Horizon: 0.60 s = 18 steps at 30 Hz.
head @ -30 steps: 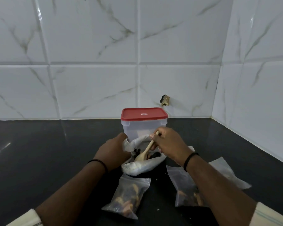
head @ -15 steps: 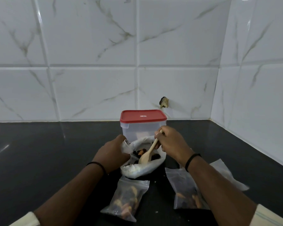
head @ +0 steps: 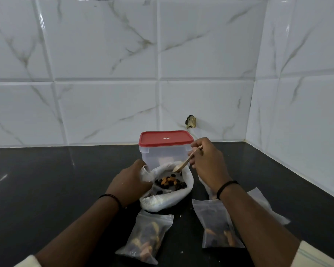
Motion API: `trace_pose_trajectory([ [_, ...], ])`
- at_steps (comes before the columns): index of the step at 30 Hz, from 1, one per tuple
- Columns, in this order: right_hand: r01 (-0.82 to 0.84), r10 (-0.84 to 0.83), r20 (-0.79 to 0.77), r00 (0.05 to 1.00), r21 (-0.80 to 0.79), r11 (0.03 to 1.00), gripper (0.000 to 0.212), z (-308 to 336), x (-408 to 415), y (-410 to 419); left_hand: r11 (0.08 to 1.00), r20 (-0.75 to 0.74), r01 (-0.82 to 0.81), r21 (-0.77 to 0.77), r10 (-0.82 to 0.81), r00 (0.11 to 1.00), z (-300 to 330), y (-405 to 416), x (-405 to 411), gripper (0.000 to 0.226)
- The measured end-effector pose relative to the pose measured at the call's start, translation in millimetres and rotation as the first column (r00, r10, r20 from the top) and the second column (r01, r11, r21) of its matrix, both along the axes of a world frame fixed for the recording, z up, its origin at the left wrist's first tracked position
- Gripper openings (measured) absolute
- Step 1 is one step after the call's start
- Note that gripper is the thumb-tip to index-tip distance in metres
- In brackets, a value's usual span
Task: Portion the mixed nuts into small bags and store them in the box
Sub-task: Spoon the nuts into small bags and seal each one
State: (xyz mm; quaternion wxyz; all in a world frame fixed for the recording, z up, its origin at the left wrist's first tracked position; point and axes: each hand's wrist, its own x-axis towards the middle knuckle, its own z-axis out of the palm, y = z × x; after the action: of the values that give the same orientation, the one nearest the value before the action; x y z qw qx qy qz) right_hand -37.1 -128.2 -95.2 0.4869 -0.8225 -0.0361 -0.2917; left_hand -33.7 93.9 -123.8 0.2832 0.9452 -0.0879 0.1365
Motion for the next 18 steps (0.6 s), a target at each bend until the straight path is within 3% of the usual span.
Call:
trace_pose_trajectory([
  [6,-0.06,0.045,-0.06,0.997,-0.273,0.96,0.025,-1.0,-4.7,2.2,0.999,0.018,-0.043,0.01,0.043,0.999,-0.5,-1.0,0.4,0.038],
  [9,-0.107,0.074,-0.118,0.99,-0.298,0.948,0.027,-1.4,-5.6,2.4,0.999,0.022,-0.033,0.019,0.032,0.999,-1.2,-1.7,0.0,0.039],
  [14,-0.113,0.107,-0.22,0.97,-0.011,0.994,0.028,3.4,-4.9,2.3,0.999,0.017,-0.02,0.028,0.02,1.0,-1.3,-2.2,-0.9,0.039],
  [18,-0.115,0.2,-0.341,0.918,0.254,0.96,0.022,3.1,-3.9,2.3,0.999,0.016,-0.009,0.031,0.008,1.0,-1.9,-1.4,-0.1,0.042],
])
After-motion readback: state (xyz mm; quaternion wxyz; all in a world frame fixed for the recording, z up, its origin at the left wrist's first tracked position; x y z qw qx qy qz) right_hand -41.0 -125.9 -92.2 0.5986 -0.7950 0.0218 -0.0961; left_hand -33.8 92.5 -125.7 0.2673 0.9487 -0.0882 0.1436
